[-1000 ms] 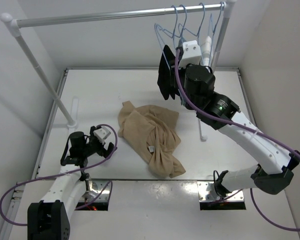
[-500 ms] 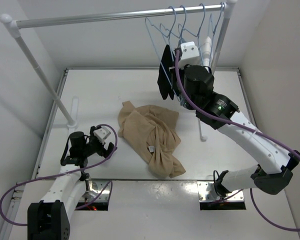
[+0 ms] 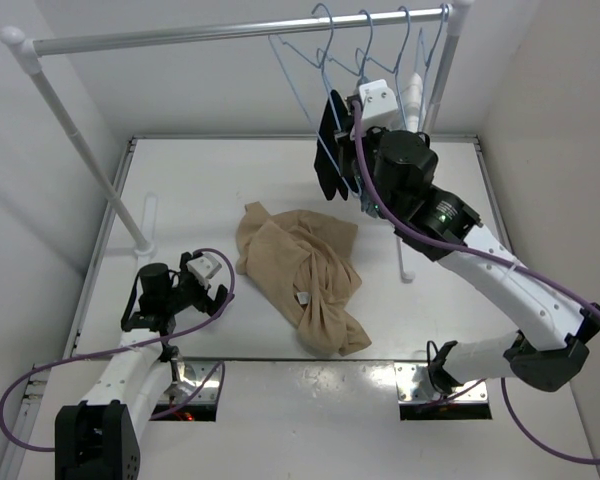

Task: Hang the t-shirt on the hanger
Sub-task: Grab a hanger with the right arm, then place tshirt on hanger

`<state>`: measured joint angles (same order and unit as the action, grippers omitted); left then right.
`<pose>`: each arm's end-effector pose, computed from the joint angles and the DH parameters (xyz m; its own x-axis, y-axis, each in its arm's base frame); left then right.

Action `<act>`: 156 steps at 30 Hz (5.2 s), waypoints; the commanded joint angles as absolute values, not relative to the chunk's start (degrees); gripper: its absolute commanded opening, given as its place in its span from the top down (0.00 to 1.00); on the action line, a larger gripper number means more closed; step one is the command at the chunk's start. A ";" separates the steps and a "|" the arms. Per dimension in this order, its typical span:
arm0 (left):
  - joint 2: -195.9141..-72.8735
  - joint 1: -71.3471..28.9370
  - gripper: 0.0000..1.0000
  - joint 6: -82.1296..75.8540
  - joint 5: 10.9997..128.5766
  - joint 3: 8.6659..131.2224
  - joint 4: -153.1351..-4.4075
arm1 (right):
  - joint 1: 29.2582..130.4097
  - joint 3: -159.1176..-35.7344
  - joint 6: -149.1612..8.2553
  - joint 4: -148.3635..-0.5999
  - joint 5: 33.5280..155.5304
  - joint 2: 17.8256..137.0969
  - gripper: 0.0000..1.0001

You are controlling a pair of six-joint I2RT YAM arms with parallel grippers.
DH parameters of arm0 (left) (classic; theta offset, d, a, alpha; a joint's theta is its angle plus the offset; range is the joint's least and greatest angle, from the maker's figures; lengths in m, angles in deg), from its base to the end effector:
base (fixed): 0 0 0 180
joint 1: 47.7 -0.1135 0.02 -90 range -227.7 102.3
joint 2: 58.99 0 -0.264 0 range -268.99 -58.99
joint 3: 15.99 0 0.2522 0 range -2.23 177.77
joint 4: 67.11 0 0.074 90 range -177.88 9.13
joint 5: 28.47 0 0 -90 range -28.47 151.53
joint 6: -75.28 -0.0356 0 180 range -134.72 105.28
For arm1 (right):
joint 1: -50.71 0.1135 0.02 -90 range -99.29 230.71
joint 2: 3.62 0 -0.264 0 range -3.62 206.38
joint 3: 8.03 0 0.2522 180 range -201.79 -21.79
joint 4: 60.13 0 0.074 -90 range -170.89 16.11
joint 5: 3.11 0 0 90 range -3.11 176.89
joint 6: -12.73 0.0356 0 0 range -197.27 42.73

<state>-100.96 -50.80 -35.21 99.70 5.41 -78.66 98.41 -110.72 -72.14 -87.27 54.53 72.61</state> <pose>0.1472 -0.0141 0.1472 -0.3293 0.2578 -0.9084 0.6356 0.7719 -0.0113 0.2073 0.1995 0.4811 -0.0316 0.0775 -0.9965 -0.2628 0.9613 0.0831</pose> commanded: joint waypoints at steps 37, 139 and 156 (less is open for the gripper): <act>-101.97 -48.94 0.10 -45.11 102.65 9.81 -83.41 | 98.78 -87.19 -57.95 -98.75 69.51 61.16 1.00; -155.50 -22.66 0.77 -30.80 77.52 71.52 -107.33 | 98.70 -90.35 -45.98 -127.51 84.34 43.93 1.00; -153.21 -21.60 0.77 -32.47 80.69 69.93 -110.84 | 98.70 -86.39 -47.74 -119.68 80.04 49.82 1.00</act>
<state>-155.74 -21.88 -31.80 78.89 69.61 -110.02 98.48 -86.59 -47.27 -123.93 81.94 49.61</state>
